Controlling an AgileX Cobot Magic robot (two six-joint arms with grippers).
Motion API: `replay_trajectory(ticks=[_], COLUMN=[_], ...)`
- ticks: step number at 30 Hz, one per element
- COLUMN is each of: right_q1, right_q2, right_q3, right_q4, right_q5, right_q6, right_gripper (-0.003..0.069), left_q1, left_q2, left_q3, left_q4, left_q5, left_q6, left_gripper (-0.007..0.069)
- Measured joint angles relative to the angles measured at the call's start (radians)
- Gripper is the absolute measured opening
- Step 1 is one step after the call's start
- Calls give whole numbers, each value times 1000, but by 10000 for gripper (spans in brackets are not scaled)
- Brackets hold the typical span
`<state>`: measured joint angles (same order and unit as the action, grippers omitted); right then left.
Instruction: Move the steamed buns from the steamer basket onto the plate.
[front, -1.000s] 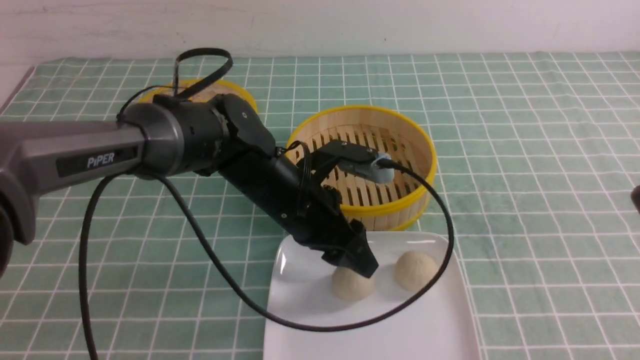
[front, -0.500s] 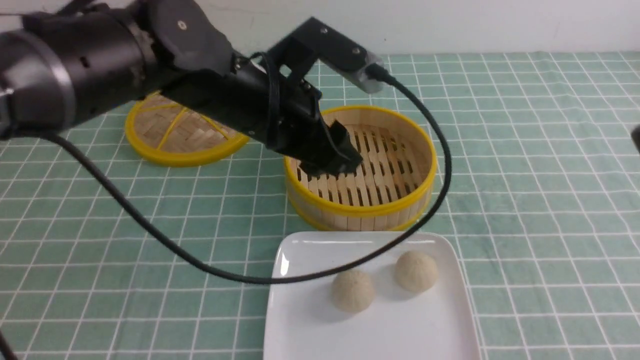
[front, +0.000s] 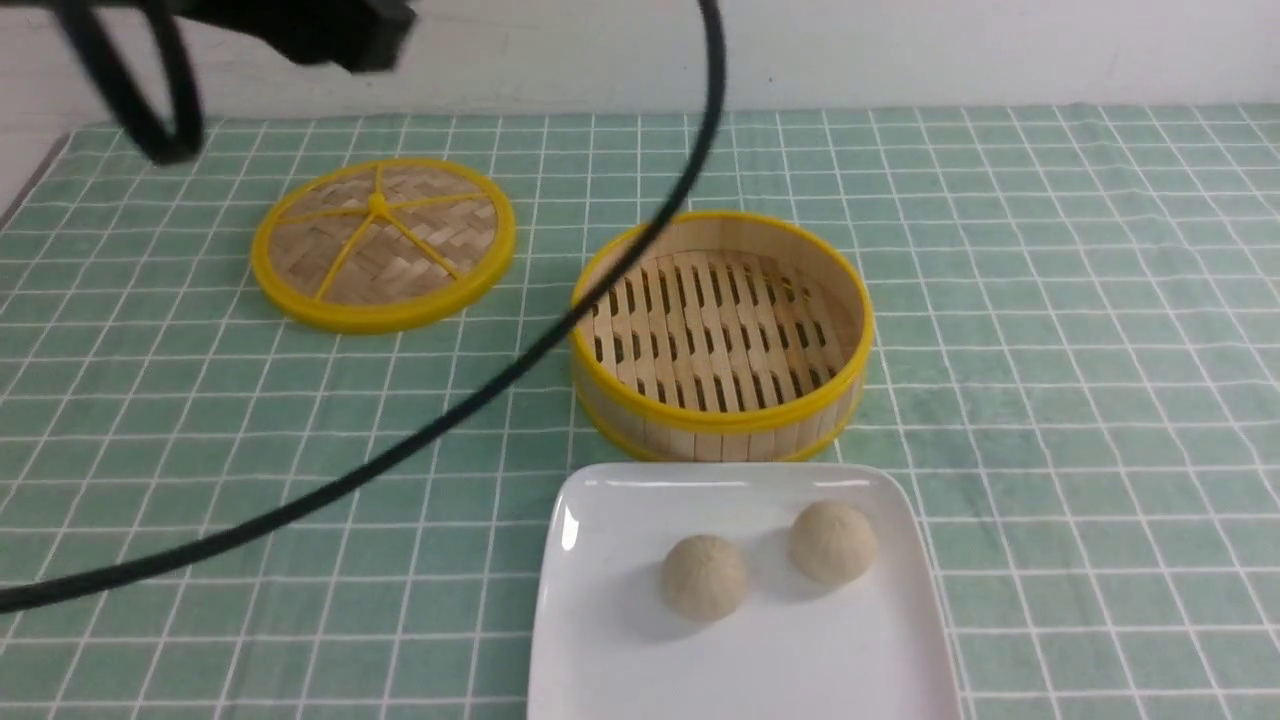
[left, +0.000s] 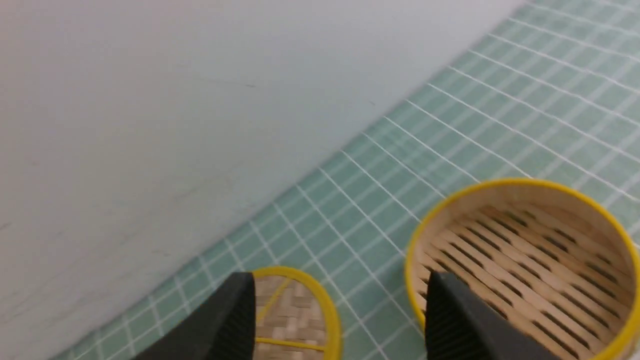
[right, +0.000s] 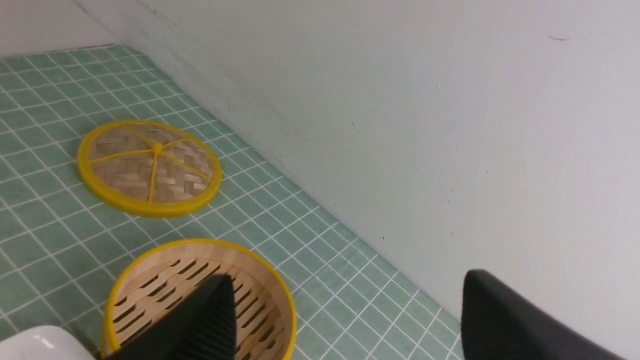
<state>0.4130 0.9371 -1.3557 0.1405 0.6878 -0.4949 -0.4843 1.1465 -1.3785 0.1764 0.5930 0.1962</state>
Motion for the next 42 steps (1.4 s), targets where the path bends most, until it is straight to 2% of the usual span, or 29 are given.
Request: replay_trajectory(ticks=[2, 5, 8, 11, 17, 19, 29, 36, 42], right_q1=[0, 0, 0, 0, 0, 0, 0, 0, 0], right_q2=[0, -6, -28, -73, -156, -186, -268, -357, -473], right_q3=[0, 0, 0, 0, 0, 0, 1, 63, 172], right_q4=[-30, -93, -183, -268, -303, -303, -299, -285, -283], right_q5=[-12, -20, -21, -21, -1, 57, 235, 250, 251], right_q6=[32, 71, 134, 209, 313, 332, 338, 338, 338], right_gripper=[585, 585, 585, 585, 585, 585, 585, 585, 585], left_q1=[0, 0, 0, 0, 0, 0, 0, 0, 0], left_q2=[-64, -122, -171, -216, -269, -288, -380, -445, -474], left_q3=[0, 0, 0, 0, 0, 0, 0, 0, 5], left_q4=[119, 261, 373, 420, 399, 379, 256, 174, 159], left_q5=[14, 54, 115, 185, 276, 308, 332, 367, 443], left_q6=[-150, -301, -428, -488, -502, -503, -422, -383, -352], left_gripper=[464, 464, 464, 464, 452, 435, 378, 377, 377])
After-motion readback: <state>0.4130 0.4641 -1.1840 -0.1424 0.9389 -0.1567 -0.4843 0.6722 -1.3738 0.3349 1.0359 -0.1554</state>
